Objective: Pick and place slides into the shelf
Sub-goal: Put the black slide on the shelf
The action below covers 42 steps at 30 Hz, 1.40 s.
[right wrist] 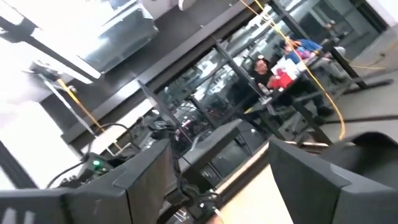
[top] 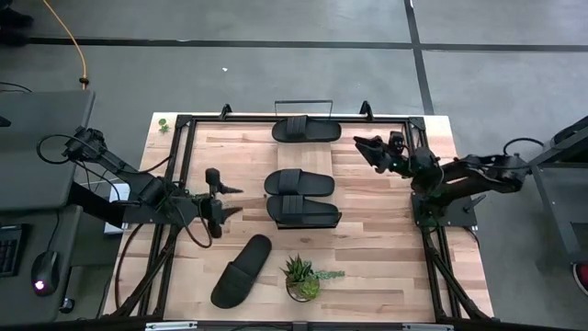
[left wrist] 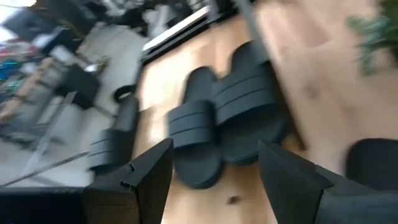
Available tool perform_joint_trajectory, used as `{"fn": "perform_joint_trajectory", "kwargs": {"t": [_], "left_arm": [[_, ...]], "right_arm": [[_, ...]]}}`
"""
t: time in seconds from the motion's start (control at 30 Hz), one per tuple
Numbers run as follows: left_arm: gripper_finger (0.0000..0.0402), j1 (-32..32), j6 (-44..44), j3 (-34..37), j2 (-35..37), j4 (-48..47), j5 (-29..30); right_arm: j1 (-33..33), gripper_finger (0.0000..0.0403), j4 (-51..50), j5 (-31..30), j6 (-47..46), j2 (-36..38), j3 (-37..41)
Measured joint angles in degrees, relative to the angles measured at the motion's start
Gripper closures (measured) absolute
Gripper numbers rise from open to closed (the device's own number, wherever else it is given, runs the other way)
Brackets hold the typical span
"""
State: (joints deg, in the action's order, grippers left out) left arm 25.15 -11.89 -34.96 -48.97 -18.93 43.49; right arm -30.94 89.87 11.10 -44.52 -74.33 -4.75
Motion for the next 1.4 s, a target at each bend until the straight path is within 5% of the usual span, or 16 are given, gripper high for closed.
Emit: {"fn": "perform_joint_trajectory", "kwargs": {"t": [0.2,0.43,0.9,1.4], "left_arm": [[0.0186,0.44,4.38,0.00,-0.02,0.23,-5.12],[0.0186,7.19,5.96,-1.80,-2.61,0.85,-2.26],[0.0186,21.13,24.33,-21.75,-27.65,-20.70,7.15],[0.0186,29.50,38.14,-33.11,-44.05,-21.66,6.47]], "right_arm": [[-0.02,0.0144,-0.09,0.11,0.03,1.57,0.00],[-1.18,0.0144,-0.03,0.08,0.03,1.64,0.00],[-0.66,0.0144,-0.03,0.53,-0.56,1.64,0.00],[7.32,0.0144,-0.08,-0.02,-0.43,1.62,0.00]]}}
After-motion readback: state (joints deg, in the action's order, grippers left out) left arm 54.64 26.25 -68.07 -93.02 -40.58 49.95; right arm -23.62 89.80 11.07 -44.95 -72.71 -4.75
